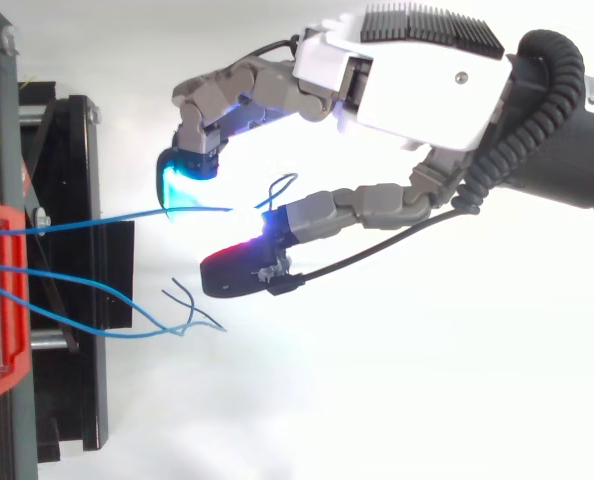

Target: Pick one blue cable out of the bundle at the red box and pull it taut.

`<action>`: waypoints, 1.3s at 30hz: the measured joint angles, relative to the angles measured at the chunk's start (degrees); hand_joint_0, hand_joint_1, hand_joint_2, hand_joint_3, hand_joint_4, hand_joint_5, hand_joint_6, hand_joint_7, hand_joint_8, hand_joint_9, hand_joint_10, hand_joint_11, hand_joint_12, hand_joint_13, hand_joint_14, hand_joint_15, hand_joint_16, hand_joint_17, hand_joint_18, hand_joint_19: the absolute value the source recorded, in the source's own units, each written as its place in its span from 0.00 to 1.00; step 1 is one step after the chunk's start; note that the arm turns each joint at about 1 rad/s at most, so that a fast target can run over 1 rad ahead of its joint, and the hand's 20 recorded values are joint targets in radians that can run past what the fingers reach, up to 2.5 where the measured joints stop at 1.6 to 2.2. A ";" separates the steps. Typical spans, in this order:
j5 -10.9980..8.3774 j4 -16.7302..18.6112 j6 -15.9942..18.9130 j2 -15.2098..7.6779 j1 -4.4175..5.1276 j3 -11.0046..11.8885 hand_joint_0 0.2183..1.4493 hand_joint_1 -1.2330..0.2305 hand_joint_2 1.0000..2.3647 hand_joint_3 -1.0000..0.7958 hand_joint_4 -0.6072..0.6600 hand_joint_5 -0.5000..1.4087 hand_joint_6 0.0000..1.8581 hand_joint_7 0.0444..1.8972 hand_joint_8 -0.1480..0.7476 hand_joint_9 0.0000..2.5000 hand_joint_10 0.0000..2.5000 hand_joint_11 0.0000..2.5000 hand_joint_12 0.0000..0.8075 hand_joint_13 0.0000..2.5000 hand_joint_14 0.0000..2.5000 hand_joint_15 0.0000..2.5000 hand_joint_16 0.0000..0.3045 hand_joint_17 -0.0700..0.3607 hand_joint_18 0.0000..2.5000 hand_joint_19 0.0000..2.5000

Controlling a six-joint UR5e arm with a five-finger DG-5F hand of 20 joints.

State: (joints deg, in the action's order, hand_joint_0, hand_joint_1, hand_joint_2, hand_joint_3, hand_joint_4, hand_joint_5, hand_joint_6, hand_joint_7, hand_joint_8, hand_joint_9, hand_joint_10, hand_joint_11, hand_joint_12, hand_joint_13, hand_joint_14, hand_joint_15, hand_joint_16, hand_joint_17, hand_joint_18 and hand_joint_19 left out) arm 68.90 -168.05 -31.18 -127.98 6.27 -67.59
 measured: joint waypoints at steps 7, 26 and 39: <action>0.05 -0.01 -0.26 0.23 -0.02 0.07 0.35 0.30 0.01 0.42 0.57 0.16 0.49 0.47 0.57 0.26 0.00 0.21 0.48 0.15 0.00 0.08 0.18 0.45 0.18 0.11; -0.76 -0.53 -6.82 2.19 -0.10 0.09 0.33 0.32 0.01 0.33 0.62 0.17 0.48 0.44 0.58 0.27 0.00 0.21 0.48 0.16 0.00 0.08 0.18 0.45 0.18 0.12; -0.79 -2.58 -4.14 2.21 -0.03 0.09 0.28 0.43 0.00 0.31 0.63 0.17 0.47 0.45 0.59 0.28 0.00 0.21 0.48 0.16 0.00 0.09 0.18 0.45 0.18 0.12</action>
State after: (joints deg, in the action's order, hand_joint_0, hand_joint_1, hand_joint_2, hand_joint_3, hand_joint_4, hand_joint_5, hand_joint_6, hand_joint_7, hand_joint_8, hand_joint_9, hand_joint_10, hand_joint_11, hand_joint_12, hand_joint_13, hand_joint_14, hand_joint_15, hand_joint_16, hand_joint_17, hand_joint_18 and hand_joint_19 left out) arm 68.12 -170.63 -35.32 -125.77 6.24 -67.50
